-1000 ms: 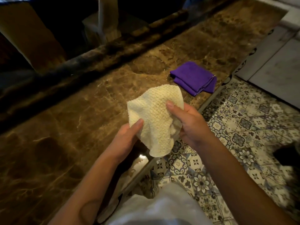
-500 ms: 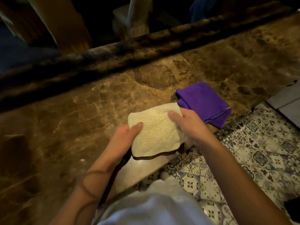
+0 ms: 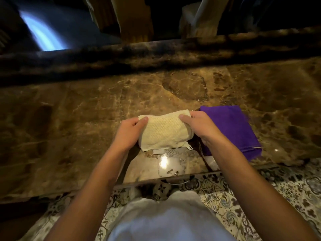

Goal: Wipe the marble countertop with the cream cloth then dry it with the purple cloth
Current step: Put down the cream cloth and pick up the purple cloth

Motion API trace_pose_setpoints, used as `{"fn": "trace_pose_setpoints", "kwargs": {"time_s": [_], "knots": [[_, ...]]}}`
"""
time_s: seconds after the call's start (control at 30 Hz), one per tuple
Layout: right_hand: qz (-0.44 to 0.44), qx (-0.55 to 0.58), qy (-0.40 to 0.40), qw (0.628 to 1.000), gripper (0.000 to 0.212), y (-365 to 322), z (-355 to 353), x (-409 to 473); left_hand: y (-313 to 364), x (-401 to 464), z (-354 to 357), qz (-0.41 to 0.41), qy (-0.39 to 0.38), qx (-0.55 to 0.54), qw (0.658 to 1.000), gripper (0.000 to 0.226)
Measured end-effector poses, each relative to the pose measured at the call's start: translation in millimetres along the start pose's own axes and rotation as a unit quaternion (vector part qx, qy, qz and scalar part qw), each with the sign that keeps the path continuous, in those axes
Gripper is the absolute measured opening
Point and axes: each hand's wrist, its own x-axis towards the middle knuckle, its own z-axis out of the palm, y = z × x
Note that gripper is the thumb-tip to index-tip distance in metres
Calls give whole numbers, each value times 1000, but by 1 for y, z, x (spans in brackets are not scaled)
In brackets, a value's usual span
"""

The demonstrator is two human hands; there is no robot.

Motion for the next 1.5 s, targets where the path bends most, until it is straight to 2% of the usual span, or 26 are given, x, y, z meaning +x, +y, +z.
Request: {"fn": "trace_pose_setpoints", "kwargs": {"time_s": [0.1,0.27,0.4,0.57,0.73,0.87,0.93,1.03,1.13,1.2,1.3,1.37,1.43,1.5], "knots": [[-13,-41,-6,999,27,-2,-2,5,-9,0,-1,-15,2,40,999,48],[-43,-223,27,974,36,1,0,3,-18,-1,-6,-6,25,163,986,36],[-43,-279,53,958,41,7,-1,-3,-23,-10,-3,-31,29,216,976,35],[-52,-357,76,930,43,18,1,-13,-27,-24,9,3,99,363,927,30],[-56,-365,67,927,46,14,1,-13,-27,-25,11,8,110,351,930,27],[-77,-338,60,936,35,5,-16,-23,-29,-25,6,25,123,380,916,31],[-87,-313,105,940,33,0,-38,-28,-24,-23,3,46,151,408,899,29],[-94,-289,229,925,33,3,-86,-32,-9,-20,3,119,173,401,892,37],[-57,-305,307,900,39,19,-135,-29,14,-17,25,175,130,335,917,47],[-5,-332,307,892,52,35,-158,-24,32,-16,52,191,69,320,925,47],[54,-354,269,894,63,54,-170,-21,54,-10,98,194,-21,301,933,36],[55,-344,260,901,64,63,-168,-22,64,-3,124,148,-85,257,951,35],[53,-322,261,909,64,67,-164,-20,70,2,144,57,-161,205,964,38],[53,-315,252,914,63,70,-159,-19,71,6,157,-11,-192,142,971,38]]}}
